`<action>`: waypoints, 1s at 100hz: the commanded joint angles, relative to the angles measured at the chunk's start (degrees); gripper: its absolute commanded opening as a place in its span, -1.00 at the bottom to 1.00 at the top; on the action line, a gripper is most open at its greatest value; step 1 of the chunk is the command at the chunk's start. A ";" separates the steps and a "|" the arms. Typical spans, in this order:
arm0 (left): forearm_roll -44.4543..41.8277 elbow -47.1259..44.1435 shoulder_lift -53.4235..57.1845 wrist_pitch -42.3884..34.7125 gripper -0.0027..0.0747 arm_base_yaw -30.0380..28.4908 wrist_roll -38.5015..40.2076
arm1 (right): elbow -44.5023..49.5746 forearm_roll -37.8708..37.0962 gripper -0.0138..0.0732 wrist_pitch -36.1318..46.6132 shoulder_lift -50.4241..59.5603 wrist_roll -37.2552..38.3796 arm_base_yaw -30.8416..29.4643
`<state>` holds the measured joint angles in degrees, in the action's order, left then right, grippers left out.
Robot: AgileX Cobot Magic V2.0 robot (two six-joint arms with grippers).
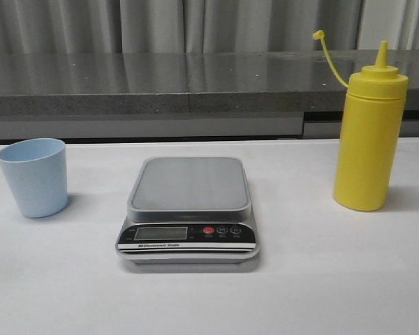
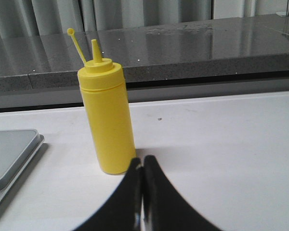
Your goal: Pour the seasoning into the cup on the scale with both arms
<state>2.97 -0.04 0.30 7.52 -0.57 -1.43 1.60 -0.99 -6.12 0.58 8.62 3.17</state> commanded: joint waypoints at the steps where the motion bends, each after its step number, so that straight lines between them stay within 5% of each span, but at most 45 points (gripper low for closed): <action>1: -0.06 -2.30 1.68 -4.38 -0.98 0.23 0.51 | -1.01 0.16 -0.84 4.68 1.30 -0.02 0.02; 60: -1.46 -1.80 1.68 -9.24 -0.98 -0.09 0.05 | -1.01 0.16 -0.84 4.68 1.30 -0.02 0.02; 100: 0.20 14.86 -9.75 -0.07 -0.98 -0.09 0.05 | -1.01 0.16 -0.84 4.68 1.30 -0.02 0.02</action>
<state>2.53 9.44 -4.85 10.76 -0.57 -1.43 1.60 -0.99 -6.12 0.58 8.62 3.17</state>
